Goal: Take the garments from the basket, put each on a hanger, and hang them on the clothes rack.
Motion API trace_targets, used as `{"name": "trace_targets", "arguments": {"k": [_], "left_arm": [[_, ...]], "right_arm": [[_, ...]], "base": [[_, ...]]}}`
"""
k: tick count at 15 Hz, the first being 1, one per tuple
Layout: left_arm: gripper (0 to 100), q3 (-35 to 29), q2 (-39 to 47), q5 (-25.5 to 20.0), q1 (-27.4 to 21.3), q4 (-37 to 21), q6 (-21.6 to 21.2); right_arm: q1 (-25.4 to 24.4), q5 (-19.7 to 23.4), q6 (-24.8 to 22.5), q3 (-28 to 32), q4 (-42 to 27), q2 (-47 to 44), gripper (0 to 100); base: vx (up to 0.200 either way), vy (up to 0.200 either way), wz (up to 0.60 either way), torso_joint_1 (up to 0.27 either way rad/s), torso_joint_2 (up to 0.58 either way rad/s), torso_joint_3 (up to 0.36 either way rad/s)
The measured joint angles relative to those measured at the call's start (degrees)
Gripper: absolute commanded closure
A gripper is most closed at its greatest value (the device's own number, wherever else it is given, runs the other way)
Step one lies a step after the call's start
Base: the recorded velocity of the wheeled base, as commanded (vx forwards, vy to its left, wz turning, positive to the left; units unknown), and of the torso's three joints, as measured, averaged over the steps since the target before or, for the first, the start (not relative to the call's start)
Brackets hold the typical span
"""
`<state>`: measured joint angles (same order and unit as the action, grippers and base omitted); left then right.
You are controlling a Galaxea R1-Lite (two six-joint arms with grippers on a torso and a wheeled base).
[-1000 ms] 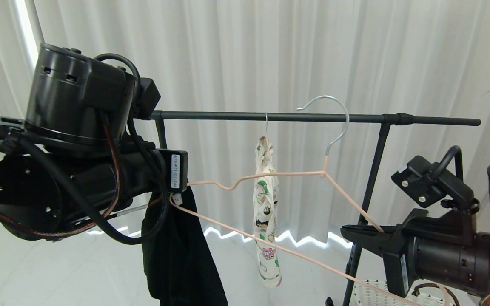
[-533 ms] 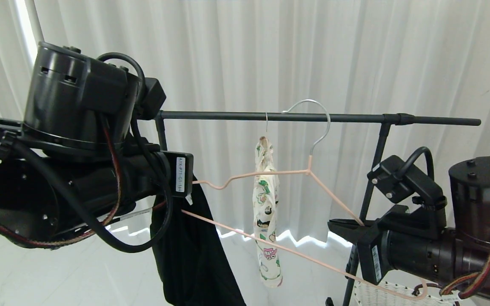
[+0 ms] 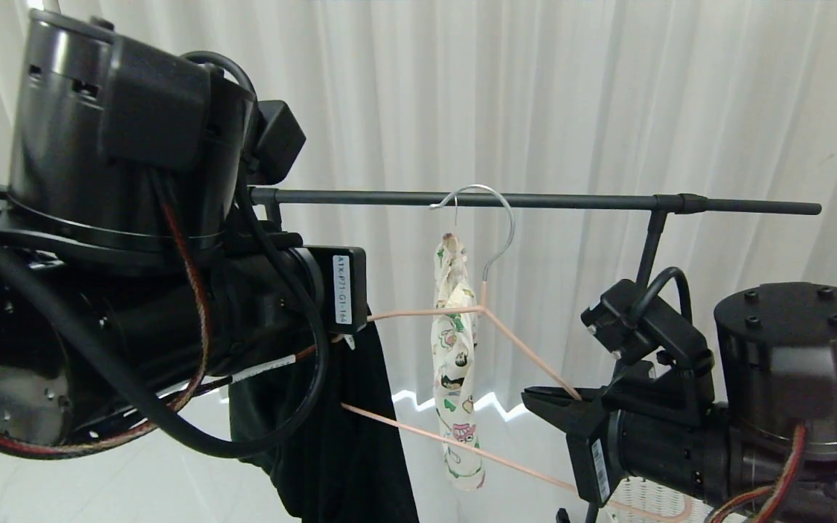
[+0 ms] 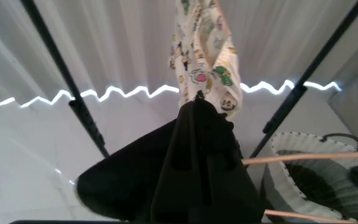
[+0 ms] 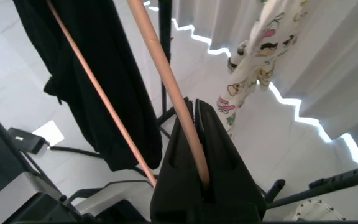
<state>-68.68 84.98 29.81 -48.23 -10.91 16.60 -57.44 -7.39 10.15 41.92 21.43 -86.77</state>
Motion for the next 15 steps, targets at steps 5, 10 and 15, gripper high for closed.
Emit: {"name": "trace_targets", "arguments": {"k": [5,10,15], "left_arm": [[100,-3.0,0.5,0.0,-7.1,0.0,-0.1],[100,-4.0,0.9,0.0,-10.8,-0.1,-1.3],[0,-4.1,0.8,1.1,-10.9,-0.1,-1.6]], "right_arm": [[-3.7,-2.2,0.5,2.0,2.3,-3.2,100],[-4.1,-2.6,0.7,2.7,2.7,-4.6,100],[-3.9,-5.8,0.8,2.6,2.7,-4.6,100]], "base": [[0.0,0.0,0.0,0.0,0.0,0.0],[0.0,0.0,0.0,0.0,0.0,0.0],[0.0,0.0,0.0,0.0,0.0,0.0]]}}
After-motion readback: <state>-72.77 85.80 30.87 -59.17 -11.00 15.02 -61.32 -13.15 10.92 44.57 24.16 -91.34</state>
